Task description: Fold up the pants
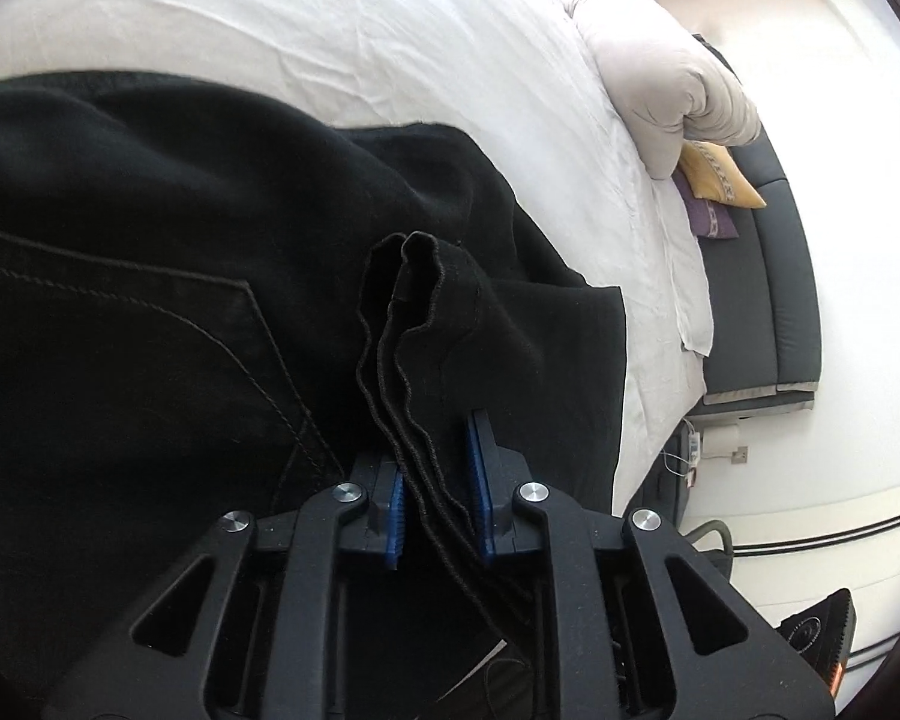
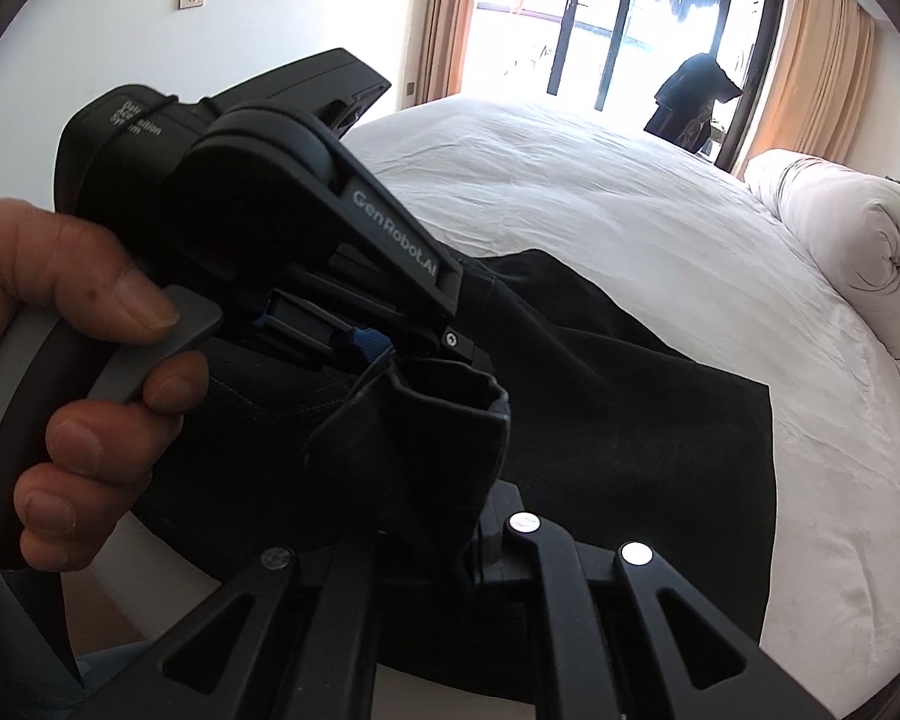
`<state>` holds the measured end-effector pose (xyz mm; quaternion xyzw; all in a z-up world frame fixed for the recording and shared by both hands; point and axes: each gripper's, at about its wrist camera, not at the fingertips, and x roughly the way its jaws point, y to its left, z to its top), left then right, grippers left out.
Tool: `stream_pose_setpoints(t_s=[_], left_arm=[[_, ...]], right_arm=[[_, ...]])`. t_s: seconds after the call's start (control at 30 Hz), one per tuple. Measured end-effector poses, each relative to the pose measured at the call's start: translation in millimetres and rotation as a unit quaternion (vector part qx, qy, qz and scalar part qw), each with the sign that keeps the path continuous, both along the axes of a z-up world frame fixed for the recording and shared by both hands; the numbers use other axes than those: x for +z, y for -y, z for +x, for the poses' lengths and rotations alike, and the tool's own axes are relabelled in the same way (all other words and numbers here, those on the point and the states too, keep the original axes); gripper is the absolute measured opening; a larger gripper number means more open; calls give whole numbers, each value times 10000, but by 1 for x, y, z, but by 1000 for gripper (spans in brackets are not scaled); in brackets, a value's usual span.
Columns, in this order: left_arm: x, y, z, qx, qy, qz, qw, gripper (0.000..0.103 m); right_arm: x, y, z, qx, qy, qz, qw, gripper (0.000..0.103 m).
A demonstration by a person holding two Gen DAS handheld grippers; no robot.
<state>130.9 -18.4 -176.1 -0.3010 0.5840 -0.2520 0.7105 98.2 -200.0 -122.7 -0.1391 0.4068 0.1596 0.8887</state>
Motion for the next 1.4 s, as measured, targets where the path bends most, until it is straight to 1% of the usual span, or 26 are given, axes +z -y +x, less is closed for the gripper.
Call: stream_pose_setpoints(t_s=[0.17,0.27,0.3,0.33,0.37,0.43,0.53,0.63,0.7,0.77,0.83,0.87,0.93,1.0,1.03,1.07,1.1,1.13,1.17,1.2,1.23,1.27,1.3,1.33,1.37,1.4], left_arm=[[-1,-4,0,67,43,147,9999,16],[-7,-5,-1,28,51,296,9995,16],[-9,-5,-1,1,61,292,9996,16],[-8,-6,-2,-32,72,305,9995,16],[-6,-7,-3,-40,80,341,9994,17],[5,-12,-7,-54,135,530,9985,17],[34,-20,-14,14,600,1170,9913,17],[60,-10,-18,-95,1084,1286,9857,17],[70,11,-19,-372,1353,1194,9829,17],[70,43,-21,-753,1563,1142,9782,17],[58,68,-21,-1048,1530,1211,9752,17],[50,81,-23,-1203,1442,1265,9740,17],[39,98,-31,-1479,1456,1389,9683,17],[20,108,-34,-1645,1433,1752,9601,17],[9,108,-33,-1642,1366,1760,9609,17],[2,106,-31,-1607,1358,1598,9645,17],[-1,102,-29,-1576,1363,1442,9674,17],[-4,97,-26,-1544,1312,1256,9712,17],[-2,94,-25,-1494,1281,1217,9729,17],[2,93,-26,-1444,1323,1313,9718,17],[10,93,-28,-1388,1433,1411,9697,17],[13,91,-30,-1378,1544,1386,9685,17],[21,91,-35,-1405,1695,1252,9674,17],[27,92,-37,-1424,1833,1157,9658,17],[28,93,-40,-1413,1911,1176,9642,17],[25,95,-42,-1428,1898,1210,9638,17]], right_arm=[[-2,-14,4,104,-18,-45,9999,9],[-12,-19,7,177,-75,-22,9998,13],[-17,-22,4,190,-156,-18,9997,17],[-24,-22,5,216,-341,8,9992,27],[-30,-20,6,272,-615,113,9977,33],[-32,-9,3,248,-818,429,9954,48],[-18,25,0,35,-1042,1158,9878,53],[3,78,6,-479,-899,1751,9793,59],[12,118,22,-1046,-799,2176,9671,59],[18,160,48,-1558,-815,2760,9449,59],[19,183,78,-1620,-897,3265,9269,59],[16,191,93,-1635,-948,3402,9212,59],[3,200,125,-1647,-1111,3691,9079,59],[-23,204,155,-1731,-1409,3885,8940,59],[-38,204,166,-1869,-1533,3812,8923,57],[-56,205,175,-2008,-1667,3738,8900,51],[-70,208,164,-2083,-1611,3794,8870,37],[-75,215,166,-2148,-1475,3890,8836,27],[-79,221,169,-2241,-1501,4003,8758,23],[-81,227,169,-2363,-1587,4188,8623,20],[-80,231,166,-2472,-1632,4294,8532,21],[-73,230,161,-2518,-1608,4202,8568,23],[-59,228,153,-2482,-1501,4014,8688,29],[-46,226,143,-2336,-1391,4006,8750,37],[-36,223,131,-2149,-1322,4142,8745,42],[-29,220,117,-1972,-1303,4296,8715,50]])
